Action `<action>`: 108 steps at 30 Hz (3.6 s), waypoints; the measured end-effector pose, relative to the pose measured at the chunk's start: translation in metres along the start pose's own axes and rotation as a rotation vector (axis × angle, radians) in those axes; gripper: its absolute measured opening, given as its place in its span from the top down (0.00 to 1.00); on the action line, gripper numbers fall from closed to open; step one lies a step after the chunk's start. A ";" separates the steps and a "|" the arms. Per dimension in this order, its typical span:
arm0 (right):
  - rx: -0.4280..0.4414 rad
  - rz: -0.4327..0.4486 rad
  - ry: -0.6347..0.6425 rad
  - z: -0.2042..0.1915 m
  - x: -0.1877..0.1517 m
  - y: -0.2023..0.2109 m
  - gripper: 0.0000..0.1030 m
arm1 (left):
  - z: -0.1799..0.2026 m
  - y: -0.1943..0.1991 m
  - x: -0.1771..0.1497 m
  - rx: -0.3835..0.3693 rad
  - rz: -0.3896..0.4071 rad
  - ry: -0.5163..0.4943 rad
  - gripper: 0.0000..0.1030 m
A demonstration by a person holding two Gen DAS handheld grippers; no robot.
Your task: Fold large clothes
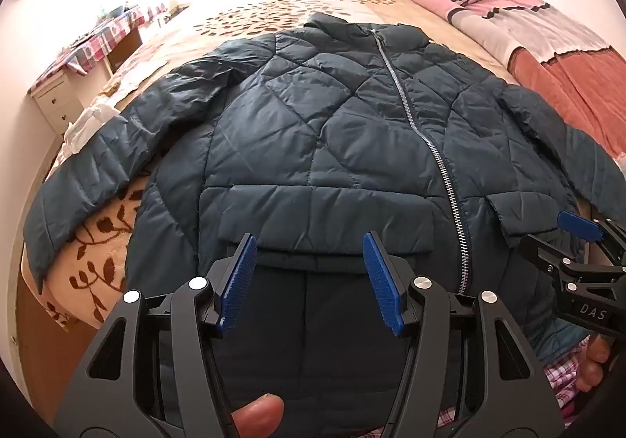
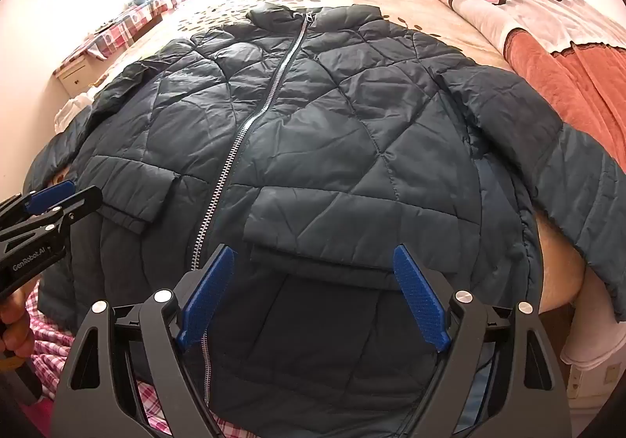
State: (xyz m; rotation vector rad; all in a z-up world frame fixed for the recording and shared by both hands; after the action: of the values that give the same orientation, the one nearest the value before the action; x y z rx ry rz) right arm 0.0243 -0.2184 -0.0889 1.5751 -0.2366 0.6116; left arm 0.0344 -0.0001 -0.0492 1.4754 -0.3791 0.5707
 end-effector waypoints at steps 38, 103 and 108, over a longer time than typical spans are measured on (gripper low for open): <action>0.002 0.002 0.000 0.000 0.000 0.000 0.20 | 0.000 0.000 0.000 0.000 0.003 0.001 0.45; -0.001 0.005 -0.047 0.016 -0.003 0.002 0.20 | 0.000 0.000 0.000 -0.001 0.003 -0.001 0.45; -0.019 0.012 -0.080 0.025 -0.004 0.004 0.20 | 0.000 0.000 0.000 -0.001 0.003 -0.001 0.45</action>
State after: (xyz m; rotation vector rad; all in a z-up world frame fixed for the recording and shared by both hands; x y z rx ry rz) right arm 0.0249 -0.2444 -0.0868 1.5830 -0.3108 0.5543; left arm 0.0345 0.0000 -0.0487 1.4742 -0.3825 0.5713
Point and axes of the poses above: each gripper's, at about its wrist camera, not at the fingertips, and y roughly against the way its jaws point, z to its right, x to its top, the point moved 6 cm from there along -y, roughly the way its jaws point, and after that the axes turned 6 degrees about y, right-handed, at the moved point
